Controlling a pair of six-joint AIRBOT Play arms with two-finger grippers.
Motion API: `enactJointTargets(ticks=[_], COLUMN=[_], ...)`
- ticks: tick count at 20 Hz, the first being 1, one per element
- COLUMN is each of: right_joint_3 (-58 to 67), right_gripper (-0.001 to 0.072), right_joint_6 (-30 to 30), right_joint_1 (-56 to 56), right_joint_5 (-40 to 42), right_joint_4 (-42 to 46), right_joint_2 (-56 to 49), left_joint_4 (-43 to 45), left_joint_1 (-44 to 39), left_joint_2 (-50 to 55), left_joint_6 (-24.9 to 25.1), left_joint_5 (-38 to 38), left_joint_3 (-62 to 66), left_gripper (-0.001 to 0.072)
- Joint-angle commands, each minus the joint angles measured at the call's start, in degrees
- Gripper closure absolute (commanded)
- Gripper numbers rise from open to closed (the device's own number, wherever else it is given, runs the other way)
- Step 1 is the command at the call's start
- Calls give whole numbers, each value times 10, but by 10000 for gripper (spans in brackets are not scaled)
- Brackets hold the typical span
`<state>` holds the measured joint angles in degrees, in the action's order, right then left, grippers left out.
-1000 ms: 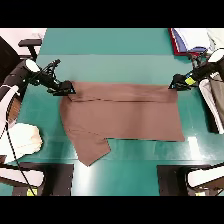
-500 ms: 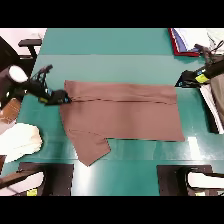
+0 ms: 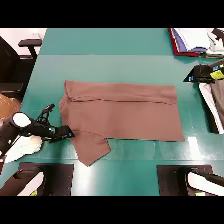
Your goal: Fold the shirts.
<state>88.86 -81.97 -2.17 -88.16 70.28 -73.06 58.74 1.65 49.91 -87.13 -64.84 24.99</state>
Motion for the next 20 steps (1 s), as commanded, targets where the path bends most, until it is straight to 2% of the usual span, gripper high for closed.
enactJointTargets(ticks=[1,4,5,6,7,9,12,14,15,16,17,18,20], right_joint_3=[0,0,0,0,-6,-60,-210,-326,-381,-436,-482,-523,-580], right_gripper=[272,273,273,273,273,272,271,164,163,164,196,273,284], right_joint_6=[0,0,0,0,0,0,0,0,0,0,0,2,21], right_joint_1=[0,0,0,6,14,46,136,213,248,282,304,321,330], right_joint_5=[-3,-5,-8,-12,-18,-19,-17,-5,5,17,29,45,92], right_joint_4=[-3,-3,-2,-1,-2,0,4,3,2,-3,-7,-16,-55], right_joint_2=[5,5,5,5,7,28,76,102,109,113,115,115,115], left_joint_4=[-60,-82,-82,-83,-85,-81,-63,-60,-60,-60,-60,-60,-60], left_joint_1=[0,0,0,0,0,0,0,0,0,0,0,0,0], left_joint_2=[-10,-10,-10,-10,-10,-10,-10,-10,-10,-10,-10,-10,-10], left_joint_6=[11,21,22,32,37,50,51,51,51,51,51,51,51], left_joint_5=[48,57,56,57,54,34,16,11,11,11,7,3,3], left_joint_3=[-41,-42,-42,-42,-41,-30,-6,3,5,5,5,5,5], left_gripper=[107,114,371,580,685,687,687,687,687,687,687,687,687])
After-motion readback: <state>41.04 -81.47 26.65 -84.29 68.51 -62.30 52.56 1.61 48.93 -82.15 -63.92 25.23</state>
